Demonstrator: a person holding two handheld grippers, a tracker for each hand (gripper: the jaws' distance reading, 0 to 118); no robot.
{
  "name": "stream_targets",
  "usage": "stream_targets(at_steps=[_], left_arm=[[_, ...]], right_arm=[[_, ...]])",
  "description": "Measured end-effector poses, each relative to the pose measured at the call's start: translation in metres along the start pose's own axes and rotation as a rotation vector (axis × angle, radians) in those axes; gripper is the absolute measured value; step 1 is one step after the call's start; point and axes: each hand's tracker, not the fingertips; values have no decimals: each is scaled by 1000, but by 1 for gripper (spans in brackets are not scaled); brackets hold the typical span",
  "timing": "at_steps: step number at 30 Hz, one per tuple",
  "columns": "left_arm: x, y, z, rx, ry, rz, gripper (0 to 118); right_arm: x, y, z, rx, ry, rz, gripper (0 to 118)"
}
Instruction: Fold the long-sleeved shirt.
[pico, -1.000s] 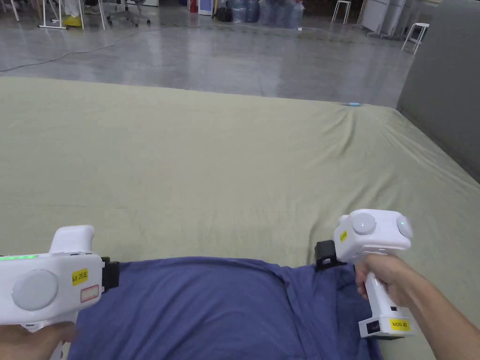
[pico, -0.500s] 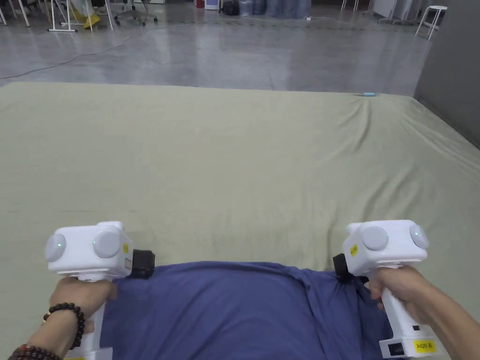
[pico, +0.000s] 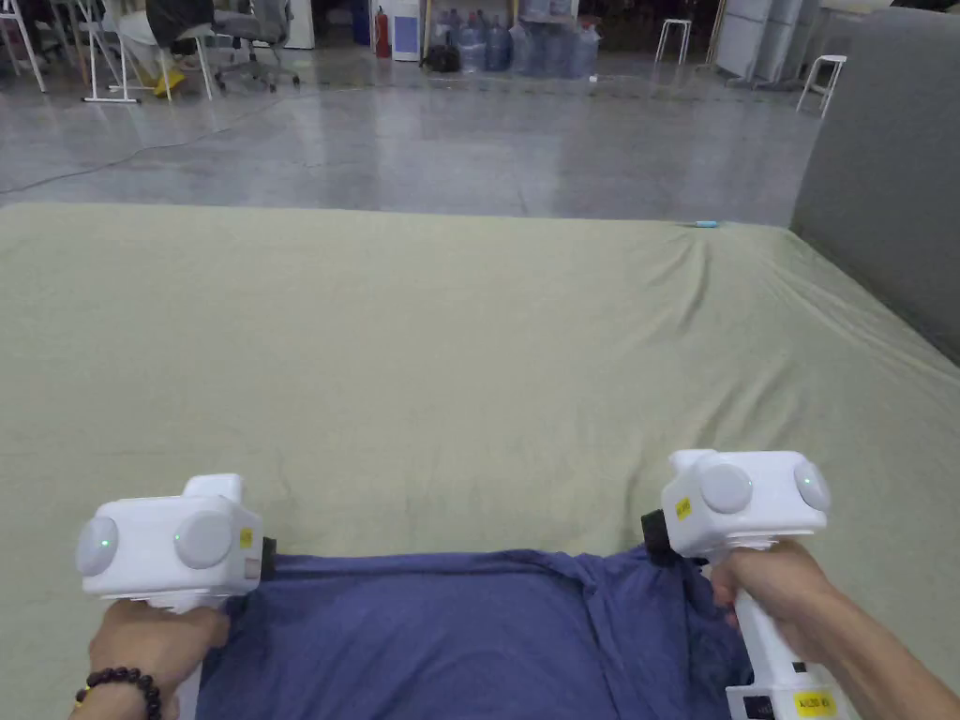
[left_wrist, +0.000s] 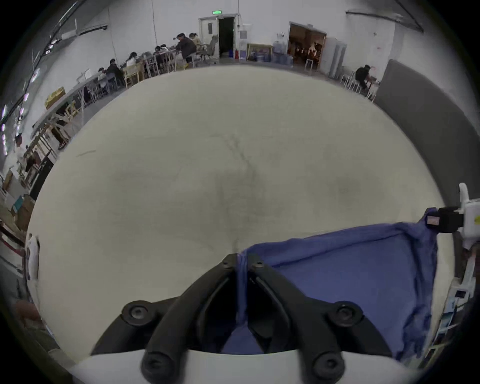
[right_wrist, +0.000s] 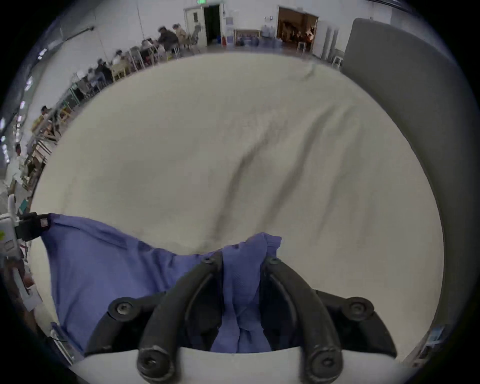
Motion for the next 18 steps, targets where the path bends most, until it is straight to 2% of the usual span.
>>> stream_targets(at_steps=[5, 10, 15, 18], left_arm=[[-12, -8, 88, 133, -85, -18, 0], [-26, -48, 168, 195, -132, -62, 0], [-43, -107, 190, 142, -140, -91, 0], [-52, -144, 188, 57, -176, -75, 0]], right_arm=[[2, -21, 82, 134, 96, 31, 19], [10, -64, 159, 241, 162, 46, 19], [17, -135, 204, 250, 192, 64, 19], [21, -183, 211, 171, 223, 93, 19]])
